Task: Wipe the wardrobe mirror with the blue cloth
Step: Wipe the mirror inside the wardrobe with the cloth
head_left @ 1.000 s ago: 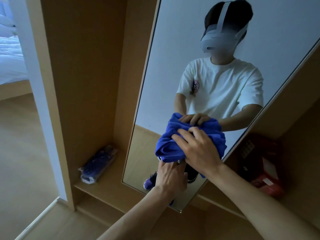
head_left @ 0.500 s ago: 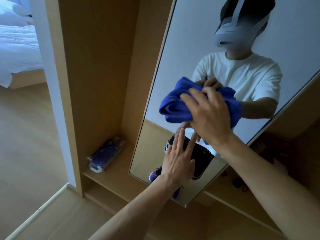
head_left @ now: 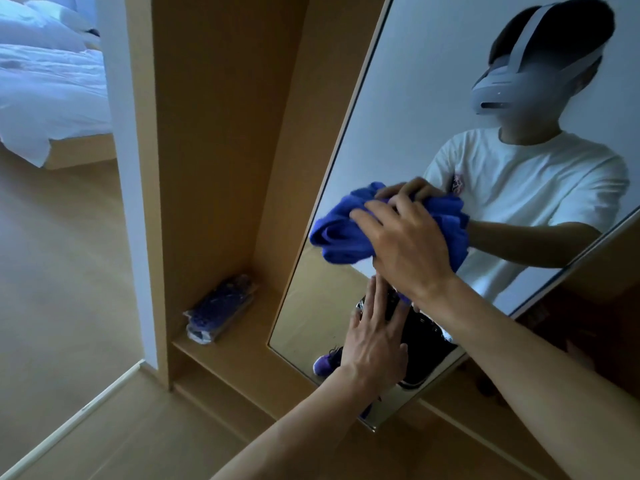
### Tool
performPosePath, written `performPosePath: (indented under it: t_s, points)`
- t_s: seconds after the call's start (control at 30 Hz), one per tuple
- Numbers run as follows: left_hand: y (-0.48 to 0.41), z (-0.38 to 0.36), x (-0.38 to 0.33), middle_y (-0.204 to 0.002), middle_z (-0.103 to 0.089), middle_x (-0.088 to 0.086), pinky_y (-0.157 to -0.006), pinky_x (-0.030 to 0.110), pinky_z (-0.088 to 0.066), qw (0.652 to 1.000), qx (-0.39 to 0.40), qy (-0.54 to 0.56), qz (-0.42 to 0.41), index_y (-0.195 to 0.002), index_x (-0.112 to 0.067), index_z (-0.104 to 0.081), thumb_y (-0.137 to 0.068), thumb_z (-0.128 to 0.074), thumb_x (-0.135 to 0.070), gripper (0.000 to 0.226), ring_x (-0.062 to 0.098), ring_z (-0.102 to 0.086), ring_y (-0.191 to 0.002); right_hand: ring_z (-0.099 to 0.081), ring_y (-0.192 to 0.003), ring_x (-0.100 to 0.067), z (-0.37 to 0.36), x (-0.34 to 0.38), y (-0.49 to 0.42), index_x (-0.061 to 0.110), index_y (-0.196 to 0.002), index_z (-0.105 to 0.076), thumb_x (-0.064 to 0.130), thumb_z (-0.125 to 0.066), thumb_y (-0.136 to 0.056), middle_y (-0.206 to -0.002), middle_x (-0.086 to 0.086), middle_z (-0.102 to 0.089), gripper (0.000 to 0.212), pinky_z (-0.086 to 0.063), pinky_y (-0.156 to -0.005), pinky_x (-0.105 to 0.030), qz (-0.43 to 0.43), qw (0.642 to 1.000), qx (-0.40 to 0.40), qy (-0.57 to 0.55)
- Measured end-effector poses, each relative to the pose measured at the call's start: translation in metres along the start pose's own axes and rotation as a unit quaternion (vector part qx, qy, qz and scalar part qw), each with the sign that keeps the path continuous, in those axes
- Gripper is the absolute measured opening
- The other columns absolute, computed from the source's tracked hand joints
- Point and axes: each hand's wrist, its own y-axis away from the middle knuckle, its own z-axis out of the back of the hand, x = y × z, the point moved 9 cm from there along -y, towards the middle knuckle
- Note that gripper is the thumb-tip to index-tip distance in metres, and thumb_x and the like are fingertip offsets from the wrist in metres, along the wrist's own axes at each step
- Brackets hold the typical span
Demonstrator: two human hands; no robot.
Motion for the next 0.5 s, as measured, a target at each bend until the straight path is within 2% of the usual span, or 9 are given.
performPosePath:
  t_s: [0.07, 0.17, 0.27, 0.3, 0.37, 0.43, 0.5]
  points:
    - [0.000, 0.002, -0.001, -0.158, 0.045, 0.009, -0.125, 0.049, -0.014, 1.000, -0.009, 0.000, 0.001, -0.159, -0.033, 0.015, -0.095, -0.055, -0.029, 0.095, 0.028, 0.036, -0.150, -0.054, -0.099, -0.034, 0.017, -0.008, -0.019, 0.016, -0.125, -0.060, 0.003, -0.038, -0.085, -0.117, -0.007, -0.067, 0.047, -0.045, -0.087, -0.043, -0.017, 0.999, -0.039, -0.003]
    - [-0.001, 0.000, -0.003, -0.156, 0.048, 0.009, -0.124, 0.053, -0.015, 1.000, -0.002, -0.016, 0.016, -0.155, -0.036, 0.025, -0.094, -0.055, -0.027, 0.101, 0.029, 0.036, -0.149, -0.054, -0.096, -0.033, 0.029, -0.014, -0.036, 0.015, -0.124, -0.060, 0.002, -0.041, -0.085, -0.115, -0.007, -0.068, 0.045, -0.046, -0.087, -0.043, -0.035, 0.996, -0.081, -0.015]
    - [-0.002, -0.004, -0.001, -0.161, 0.039, 0.013, -0.124, 0.054, -0.012, 0.999, 0.011, -0.036, 0.034, -0.157, -0.030, 0.017, -0.095, -0.055, -0.026, 0.096, 0.031, 0.032, -0.151, -0.053, -0.092, -0.033, 0.019, -0.001, -0.035, 0.016, -0.115, -0.058, 0.000, -0.026, -0.087, -0.104, -0.007, -0.065, 0.045, -0.043, -0.084, -0.043, -0.026, 0.996, -0.078, 0.018]
    - [-0.003, -0.005, -0.001, -0.165, 0.030, 0.015, -0.124, 0.054, -0.010, 0.998, 0.018, -0.044, 0.035, -0.160, -0.026, 0.009, -0.096, -0.054, -0.027, 0.089, 0.032, 0.028, -0.152, -0.053, -0.089, -0.033, 0.011, 0.009, -0.031, 0.016, -0.111, -0.058, 0.000, -0.020, -0.087, -0.100, -0.008, -0.063, 0.047, -0.042, -0.082, -0.043, -0.011, 0.997, -0.067, 0.035]
    - [-0.005, -0.008, 0.000, -0.170, 0.008, 0.015, -0.125, 0.053, -0.006, 0.997, 0.036, -0.068, 0.029, -0.162, -0.021, -0.009, -0.098, -0.051, -0.030, 0.076, 0.033, 0.014, -0.156, -0.054, -0.088, -0.032, -0.015, 0.034, -0.012, 0.018, -0.105, -0.057, 0.001, -0.025, -0.087, -0.096, -0.008, -0.061, 0.040, -0.044, -0.077, -0.043, 0.029, 0.998, -0.015, 0.057]
    - [-0.005, -0.011, 0.002, -0.171, -0.004, 0.011, -0.126, 0.052, 0.003, 0.996, 0.050, -0.078, 0.019, -0.163, -0.024, -0.010, -0.102, -0.045, -0.031, 0.071, 0.033, 0.006, -0.157, -0.056, -0.087, -0.030, -0.041, 0.055, 0.012, 0.020, -0.102, -0.058, 0.005, -0.038, -0.088, -0.094, -0.005, -0.061, 0.029, -0.047, -0.075, -0.041, 0.065, 0.995, 0.045, 0.060]
    - [-0.004, -0.012, 0.007, -0.171, -0.008, 0.009, -0.126, 0.052, 0.008, 0.996, 0.060, -0.069, 0.013, -0.164, -0.026, -0.008, -0.104, -0.042, -0.033, 0.069, 0.032, 0.004, -0.158, -0.058, -0.088, -0.029, -0.053, 0.061, 0.022, 0.021, -0.102, -0.060, 0.007, -0.044, -0.088, -0.095, -0.004, -0.064, 0.025, -0.049, -0.076, -0.040, 0.068, 0.992, 0.085, 0.058]
